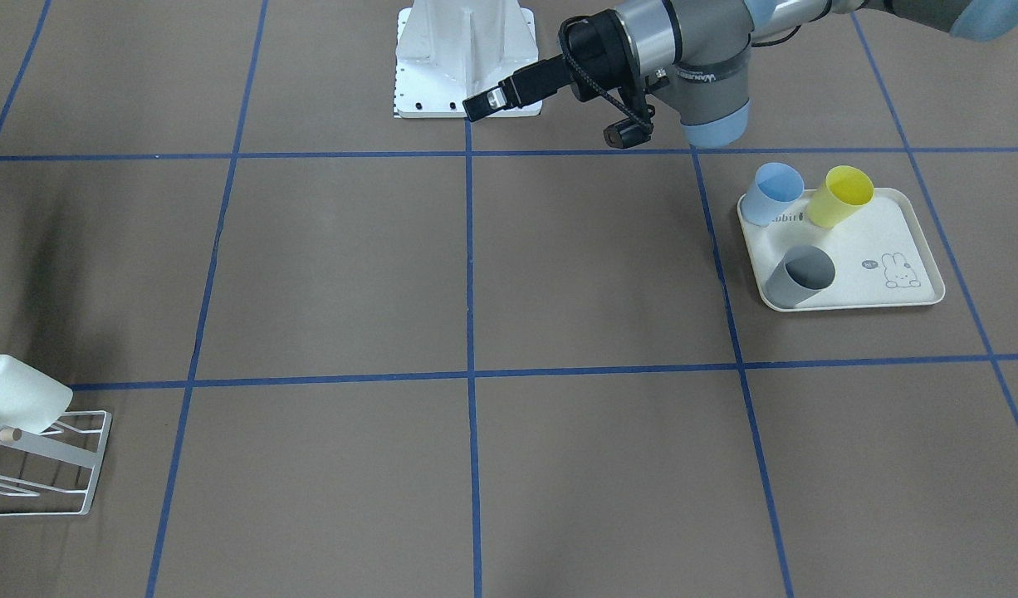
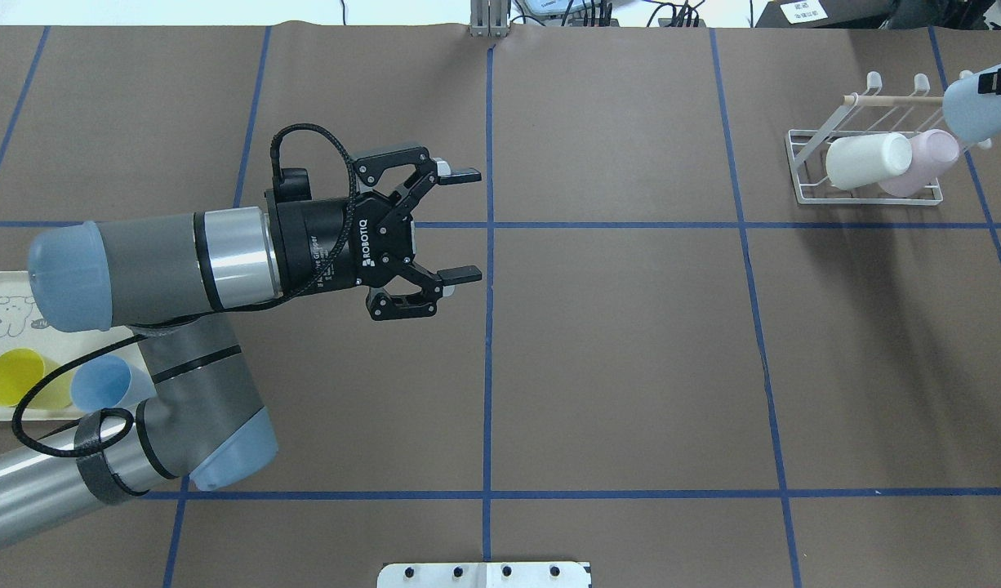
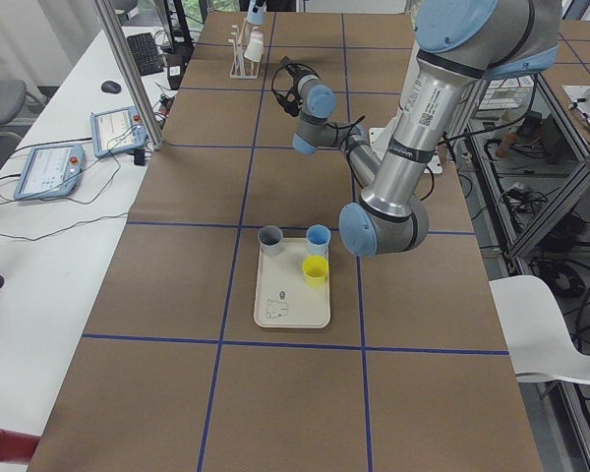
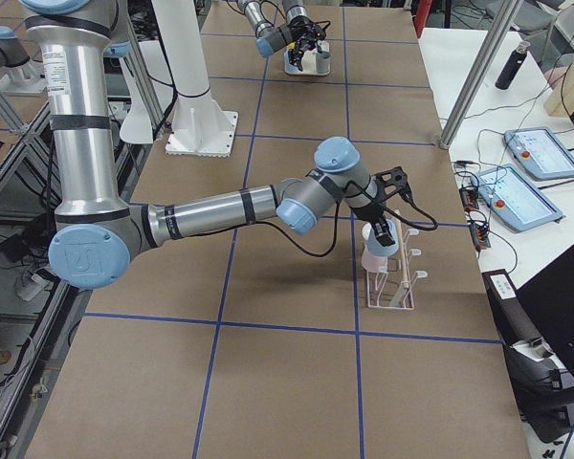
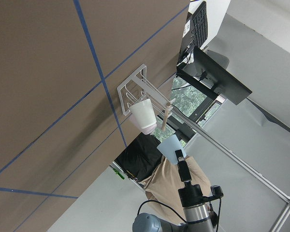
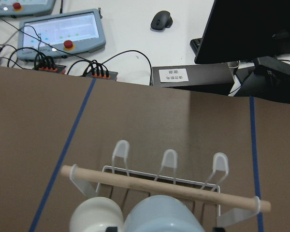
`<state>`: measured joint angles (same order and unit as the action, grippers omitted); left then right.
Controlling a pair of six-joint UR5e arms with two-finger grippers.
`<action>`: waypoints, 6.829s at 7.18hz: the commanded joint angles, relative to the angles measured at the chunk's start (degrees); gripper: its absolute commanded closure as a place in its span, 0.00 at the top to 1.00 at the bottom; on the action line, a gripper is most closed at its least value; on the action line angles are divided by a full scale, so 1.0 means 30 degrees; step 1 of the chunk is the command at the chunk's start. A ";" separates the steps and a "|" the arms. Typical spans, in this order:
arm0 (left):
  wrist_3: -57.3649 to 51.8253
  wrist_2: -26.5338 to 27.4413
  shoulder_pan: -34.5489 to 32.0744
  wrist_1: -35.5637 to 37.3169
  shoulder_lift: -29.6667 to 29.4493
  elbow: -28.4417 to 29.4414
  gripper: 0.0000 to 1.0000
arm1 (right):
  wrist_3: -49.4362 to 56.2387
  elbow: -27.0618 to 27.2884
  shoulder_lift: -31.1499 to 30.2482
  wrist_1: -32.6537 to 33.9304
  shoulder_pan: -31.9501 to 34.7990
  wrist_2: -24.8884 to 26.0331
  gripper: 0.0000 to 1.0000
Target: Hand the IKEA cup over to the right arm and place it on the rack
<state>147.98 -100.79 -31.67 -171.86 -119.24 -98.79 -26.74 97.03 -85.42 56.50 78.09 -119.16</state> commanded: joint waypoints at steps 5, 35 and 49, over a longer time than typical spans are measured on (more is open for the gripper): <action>-0.0049 0.0023 0.0067 0.0010 -0.0186 0.0264 0.99 | 0.0446 -0.2607 0.1081 0.0034 -0.0043 -0.0065 0.04; -2.9559 -0.4562 -0.9791 0.3370 0.7842 0.5472 0.99 | 0.0270 0.4072 -0.1614 -0.1021 0.5030 -0.1268 1.00; -3.0781 -1.2312 -0.9192 1.1201 1.4986 0.0032 1.00 | -0.3567 0.3662 -0.1379 -0.1604 -0.0775 -0.1412 1.00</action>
<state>54.60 -137.84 -60.53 -138.21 -75.23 -97.99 -37.37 108.19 -89.49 52.38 76.25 -123.41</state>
